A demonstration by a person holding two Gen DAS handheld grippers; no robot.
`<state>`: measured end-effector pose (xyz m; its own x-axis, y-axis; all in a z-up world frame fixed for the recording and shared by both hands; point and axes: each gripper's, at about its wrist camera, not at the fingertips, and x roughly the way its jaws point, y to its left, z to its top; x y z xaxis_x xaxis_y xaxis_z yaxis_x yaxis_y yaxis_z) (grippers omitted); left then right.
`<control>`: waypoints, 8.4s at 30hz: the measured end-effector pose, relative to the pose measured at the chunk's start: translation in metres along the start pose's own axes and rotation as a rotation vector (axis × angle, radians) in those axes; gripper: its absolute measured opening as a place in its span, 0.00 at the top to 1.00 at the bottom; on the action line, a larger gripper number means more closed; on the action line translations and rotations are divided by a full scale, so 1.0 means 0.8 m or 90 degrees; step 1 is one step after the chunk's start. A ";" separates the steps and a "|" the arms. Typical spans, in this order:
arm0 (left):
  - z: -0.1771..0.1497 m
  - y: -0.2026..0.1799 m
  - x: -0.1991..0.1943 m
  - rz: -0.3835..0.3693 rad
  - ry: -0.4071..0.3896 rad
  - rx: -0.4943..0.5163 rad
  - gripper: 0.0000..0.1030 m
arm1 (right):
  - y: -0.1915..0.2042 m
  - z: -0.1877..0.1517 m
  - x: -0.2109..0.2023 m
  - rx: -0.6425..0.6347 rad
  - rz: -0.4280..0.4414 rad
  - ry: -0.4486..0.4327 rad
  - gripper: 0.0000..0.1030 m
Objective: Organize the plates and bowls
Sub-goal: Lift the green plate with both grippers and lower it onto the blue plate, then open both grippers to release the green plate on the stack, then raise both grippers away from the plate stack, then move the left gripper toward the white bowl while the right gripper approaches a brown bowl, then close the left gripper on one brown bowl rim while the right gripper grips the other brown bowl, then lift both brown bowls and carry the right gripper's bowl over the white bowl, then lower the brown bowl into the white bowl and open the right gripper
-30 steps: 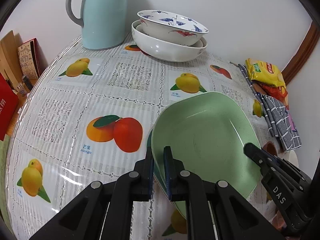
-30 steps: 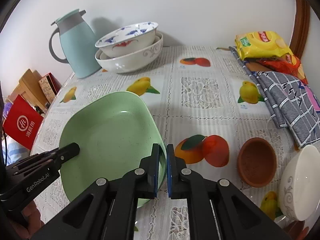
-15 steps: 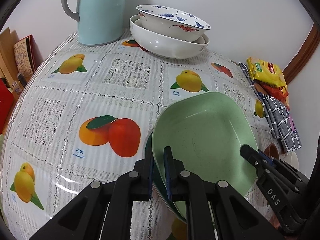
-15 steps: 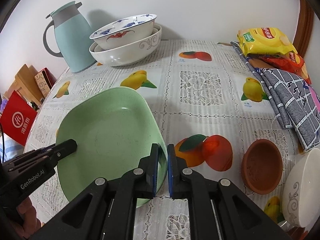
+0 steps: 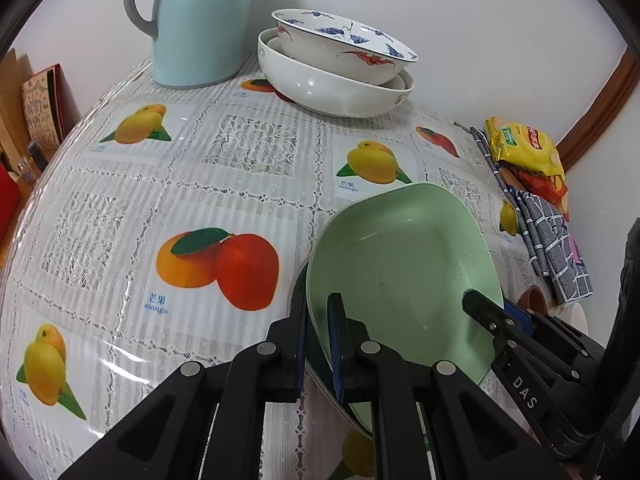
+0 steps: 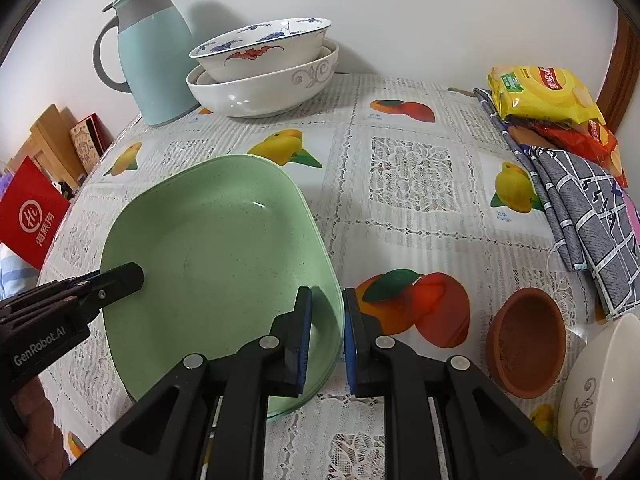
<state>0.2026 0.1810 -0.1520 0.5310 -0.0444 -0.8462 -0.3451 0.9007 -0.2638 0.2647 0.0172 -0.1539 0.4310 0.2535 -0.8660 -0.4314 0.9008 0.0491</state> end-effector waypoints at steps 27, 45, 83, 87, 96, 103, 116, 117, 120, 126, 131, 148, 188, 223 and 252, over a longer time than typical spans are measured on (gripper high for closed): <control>-0.027 -0.014 -0.040 -0.018 0.003 0.049 0.45 | 0.005 -0.021 -0.035 -0.003 -0.027 -0.013 0.56; -0.061 -0.019 -0.065 0.009 -0.003 0.055 0.46 | 0.001 -0.060 -0.095 0.016 -0.020 -0.035 0.53; -0.098 -0.194 -0.128 -0.046 -0.054 0.167 0.46 | -0.203 -0.191 -0.251 0.225 -0.105 -0.090 0.46; -0.106 -0.221 -0.117 -0.040 -0.042 0.176 0.46 | -0.240 -0.213 -0.258 0.250 -0.130 -0.083 0.46; -0.117 -0.271 -0.082 -0.030 -0.033 0.180 0.46 | -0.286 -0.253 -0.243 0.268 -0.130 -0.060 0.46; -0.111 -0.279 -0.053 -0.027 -0.014 0.164 0.45 | -0.294 -0.253 -0.219 0.256 -0.118 -0.053 0.46; -0.096 -0.278 0.001 -0.049 0.010 0.148 0.45 | -0.309 -0.249 -0.160 0.269 -0.086 -0.027 0.49; -0.094 -0.278 0.006 -0.047 0.012 0.145 0.45 | -0.309 -0.248 -0.156 0.266 -0.085 -0.024 0.51; -0.089 -0.282 0.021 -0.047 0.023 0.143 0.45 | -0.307 -0.246 -0.145 0.259 -0.076 -0.015 0.59; -0.080 -0.293 0.045 -0.038 0.028 0.140 0.46 | -0.304 -0.247 -0.135 0.252 -0.075 -0.028 0.68; -0.068 -0.291 0.061 -0.035 0.025 0.122 0.53 | -0.298 -0.247 -0.130 0.247 -0.070 -0.043 0.75; -0.057 -0.293 0.098 -0.046 0.038 0.124 0.66 | -0.304 -0.240 -0.124 0.268 -0.053 -0.031 0.75; -0.080 -0.267 -0.008 -0.109 0.000 0.157 0.90 | -0.285 -0.243 -0.197 0.320 -0.052 -0.111 0.91; -0.032 -0.255 -0.008 -0.120 -0.014 0.157 0.90 | -0.304 -0.120 -0.108 0.253 -0.093 -0.057 0.91; -0.031 -0.238 0.004 -0.117 0.002 0.146 0.90 | -0.268 -0.094 -0.054 0.093 -0.210 0.073 0.75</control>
<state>0.2505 -0.0011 -0.1158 0.5664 -0.2162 -0.7953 -0.0591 0.9518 -0.3009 0.2788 -0.2137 -0.1642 0.4328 -0.0924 -0.8968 -0.1636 0.9702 -0.1789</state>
